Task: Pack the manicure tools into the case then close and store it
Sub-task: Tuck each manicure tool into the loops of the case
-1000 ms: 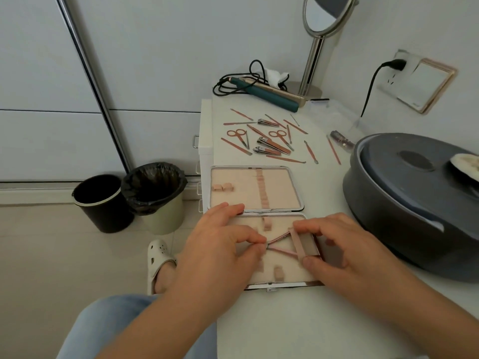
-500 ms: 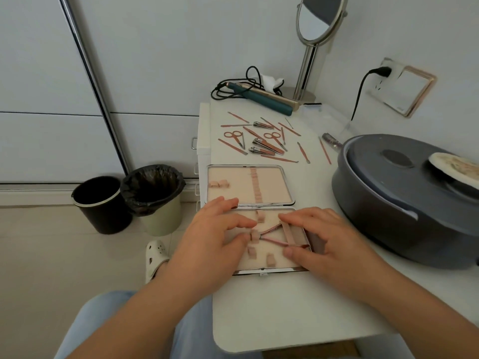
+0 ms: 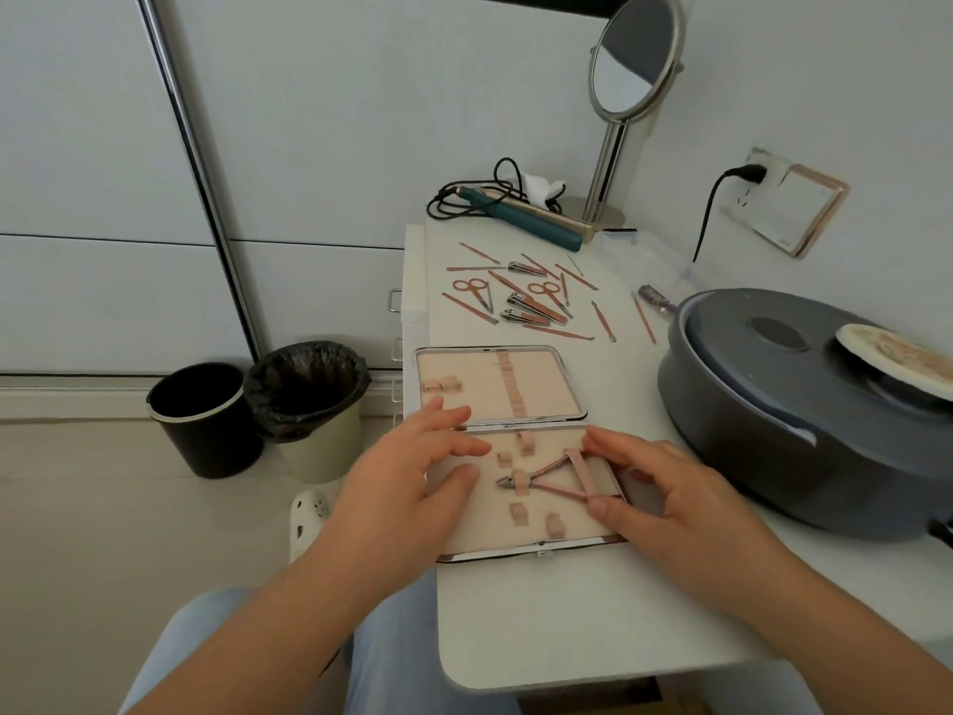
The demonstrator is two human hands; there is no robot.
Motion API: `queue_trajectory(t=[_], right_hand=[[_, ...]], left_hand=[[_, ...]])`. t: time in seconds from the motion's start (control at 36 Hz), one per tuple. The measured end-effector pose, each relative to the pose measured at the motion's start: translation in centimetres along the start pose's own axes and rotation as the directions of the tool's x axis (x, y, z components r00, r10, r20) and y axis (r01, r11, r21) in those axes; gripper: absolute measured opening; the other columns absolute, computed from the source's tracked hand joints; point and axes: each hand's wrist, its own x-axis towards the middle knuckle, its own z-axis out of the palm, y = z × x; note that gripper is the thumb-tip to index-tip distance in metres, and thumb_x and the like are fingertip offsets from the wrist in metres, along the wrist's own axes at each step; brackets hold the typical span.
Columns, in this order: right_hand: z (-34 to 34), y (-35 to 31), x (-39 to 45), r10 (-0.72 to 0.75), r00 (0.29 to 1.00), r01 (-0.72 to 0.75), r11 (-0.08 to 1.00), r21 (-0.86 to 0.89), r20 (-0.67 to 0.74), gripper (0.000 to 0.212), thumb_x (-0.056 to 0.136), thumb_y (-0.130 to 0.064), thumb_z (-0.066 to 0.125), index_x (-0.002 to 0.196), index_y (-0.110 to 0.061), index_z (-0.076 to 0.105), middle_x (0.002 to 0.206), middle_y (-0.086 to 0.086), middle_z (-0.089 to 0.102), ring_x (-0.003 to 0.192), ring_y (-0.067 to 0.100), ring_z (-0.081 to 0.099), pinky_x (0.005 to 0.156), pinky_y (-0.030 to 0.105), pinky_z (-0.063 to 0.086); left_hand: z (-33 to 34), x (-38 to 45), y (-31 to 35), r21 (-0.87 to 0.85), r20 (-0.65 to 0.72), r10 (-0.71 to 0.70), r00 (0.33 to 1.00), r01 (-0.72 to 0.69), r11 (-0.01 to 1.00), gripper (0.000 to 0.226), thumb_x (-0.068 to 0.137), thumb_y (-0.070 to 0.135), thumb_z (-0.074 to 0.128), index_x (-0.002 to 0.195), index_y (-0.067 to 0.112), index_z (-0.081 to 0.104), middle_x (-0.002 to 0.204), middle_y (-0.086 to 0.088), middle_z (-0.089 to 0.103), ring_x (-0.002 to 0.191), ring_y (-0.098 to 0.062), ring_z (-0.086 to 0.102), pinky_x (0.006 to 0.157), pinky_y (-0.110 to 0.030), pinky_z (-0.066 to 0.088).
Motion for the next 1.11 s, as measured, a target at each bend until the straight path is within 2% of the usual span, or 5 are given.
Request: queue_trajectory(t=[0.25,0.42,0.67,0.89,1.11], right_hand=[[-0.4,-1.2,-0.1,0.069,0.997,-0.064,0.992,-0.113,0.044,0.046,0.080,-0.043,0.063,0.117,-0.059,0.042,0.105,-0.028,0.045,0.096,-0.018,0.040,0.072,0.001,0.035],[-1.7,-3.6,2.0,0.063,0.994,-0.044,0.979,-0.197,0.088,0.050,0.077,-0.053,0.059,0.124,-0.047,0.041,0.099,-0.044,0.027,0.104,-0.007,0.032,0.091,0.016,0.030],[0.8,-4.9,10.7,-0.026,0.998,0.012,0.976,-0.218,-0.063,0.025,0.084,-0.044,0.055,0.108,-0.039,0.059,0.116,-0.017,0.051,0.112,0.003,0.040,0.093,0.025,0.032],[2.7,-7.0,22.4,0.042,0.986,-0.108,0.903,-0.416,-0.164,0.024,0.087,-0.030,0.050,0.091,-0.023,0.072,0.094,0.001,0.068,0.089,0.020,0.058,0.073,0.032,0.051],[3.8,-6.1,27.7,0.184,0.977,-0.213,0.772,-0.599,-0.109,0.021,0.081,-0.030,0.057,0.068,-0.013,0.056,0.066,0.002,0.057,0.061,0.018,0.053,0.047,0.025,0.037]], left_hand=[[0.6,0.0,-0.3,-0.008,-0.026,0.012,1.000,-0.012,1.000,0.030,0.085,0.014,0.055,0.084,0.045,0.058,0.112,0.039,0.039,0.117,0.026,0.015,0.094,0.005,0.011],[0.5,0.5,0.0,0.006,0.006,0.042,0.999,-0.042,0.999,0.019,0.084,0.020,0.057,0.095,0.035,0.063,0.114,0.027,0.044,0.120,0.014,0.026,0.091,0.007,0.009],[-1.6,3.2,-1.5,0.064,-0.081,0.061,0.995,-0.056,0.996,0.018,0.081,0.018,0.061,0.093,0.027,0.070,0.107,0.032,0.050,0.116,0.008,0.034,0.098,-0.008,0.021],[-0.9,3.5,-3.1,-0.007,-0.067,0.062,0.996,-0.063,0.998,0.016,0.082,0.018,0.060,0.091,0.025,0.071,0.110,0.025,0.051,0.116,0.012,0.027,0.092,0.006,0.010],[-0.5,3.4,-3.7,-0.080,-0.081,0.060,0.995,-0.067,0.995,0.022,0.079,0.027,0.053,0.091,0.021,0.071,0.114,0.014,0.059,0.116,0.011,0.028,0.102,-0.005,0.015]])
